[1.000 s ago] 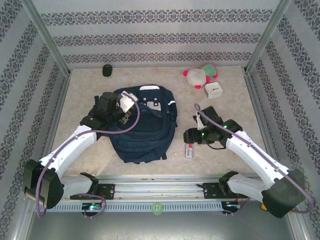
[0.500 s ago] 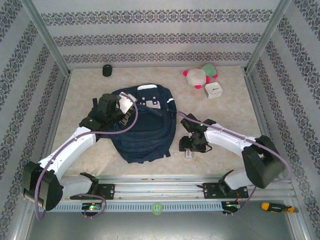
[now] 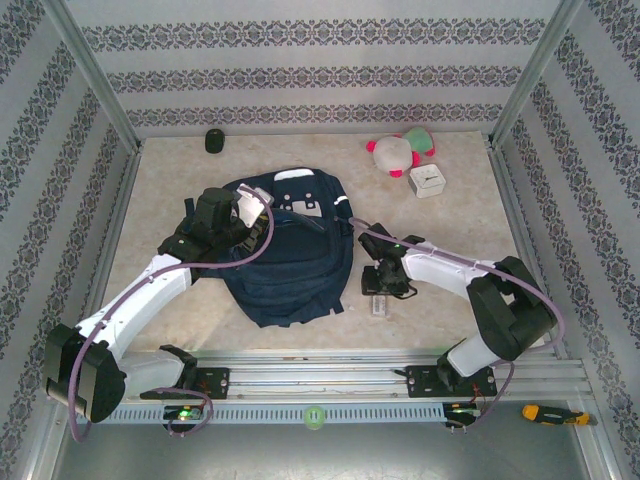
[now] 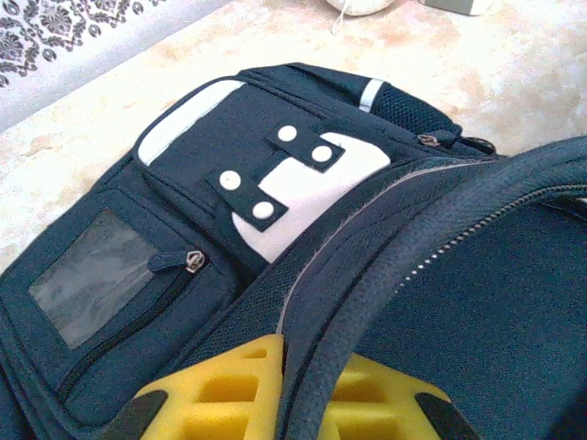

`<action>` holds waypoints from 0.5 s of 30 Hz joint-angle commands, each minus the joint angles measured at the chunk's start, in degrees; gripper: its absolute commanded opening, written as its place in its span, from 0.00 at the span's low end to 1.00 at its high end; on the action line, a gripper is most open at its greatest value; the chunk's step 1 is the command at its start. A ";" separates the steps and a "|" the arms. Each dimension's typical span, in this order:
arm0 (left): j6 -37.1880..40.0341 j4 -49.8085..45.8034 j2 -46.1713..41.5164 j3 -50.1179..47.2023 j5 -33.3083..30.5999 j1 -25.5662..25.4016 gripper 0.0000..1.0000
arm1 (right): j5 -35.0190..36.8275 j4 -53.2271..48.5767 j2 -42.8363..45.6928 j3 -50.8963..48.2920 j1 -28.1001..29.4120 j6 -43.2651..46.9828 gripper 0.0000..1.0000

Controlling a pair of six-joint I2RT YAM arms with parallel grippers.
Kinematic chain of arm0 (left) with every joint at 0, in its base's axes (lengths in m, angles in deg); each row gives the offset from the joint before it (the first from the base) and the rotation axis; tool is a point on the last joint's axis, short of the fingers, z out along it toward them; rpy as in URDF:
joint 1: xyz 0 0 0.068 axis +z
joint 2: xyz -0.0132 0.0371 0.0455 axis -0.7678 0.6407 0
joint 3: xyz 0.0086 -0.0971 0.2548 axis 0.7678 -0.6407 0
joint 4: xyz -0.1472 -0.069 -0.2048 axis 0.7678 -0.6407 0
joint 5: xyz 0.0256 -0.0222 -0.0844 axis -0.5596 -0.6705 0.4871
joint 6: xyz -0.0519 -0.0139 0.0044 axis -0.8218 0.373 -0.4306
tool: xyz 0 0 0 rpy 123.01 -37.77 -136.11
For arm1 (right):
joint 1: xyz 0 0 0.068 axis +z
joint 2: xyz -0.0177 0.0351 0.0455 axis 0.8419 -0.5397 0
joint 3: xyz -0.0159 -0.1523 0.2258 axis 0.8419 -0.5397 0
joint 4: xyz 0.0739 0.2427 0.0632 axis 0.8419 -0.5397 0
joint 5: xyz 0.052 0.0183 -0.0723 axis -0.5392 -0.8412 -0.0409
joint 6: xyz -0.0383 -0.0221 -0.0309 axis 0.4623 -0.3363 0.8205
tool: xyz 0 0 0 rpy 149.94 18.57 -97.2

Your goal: Pack the student bag

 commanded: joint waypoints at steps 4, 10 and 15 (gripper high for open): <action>-4.51 2.97 -1.64 2.80 3.68 0.25 0.00 | -5.32 5.77 15.42 -0.27 -0.29 13.83 0.41; -5.35 3.59 -1.31 2.77 4.94 0.27 0.00 | -18.18 17.28 26.24 -0.37 0.91 37.72 0.34; -6.91 4.07 -0.02 3.34 7.81 0.27 0.00 | -18.25 19.71 24.44 3.87 9.63 69.38 0.33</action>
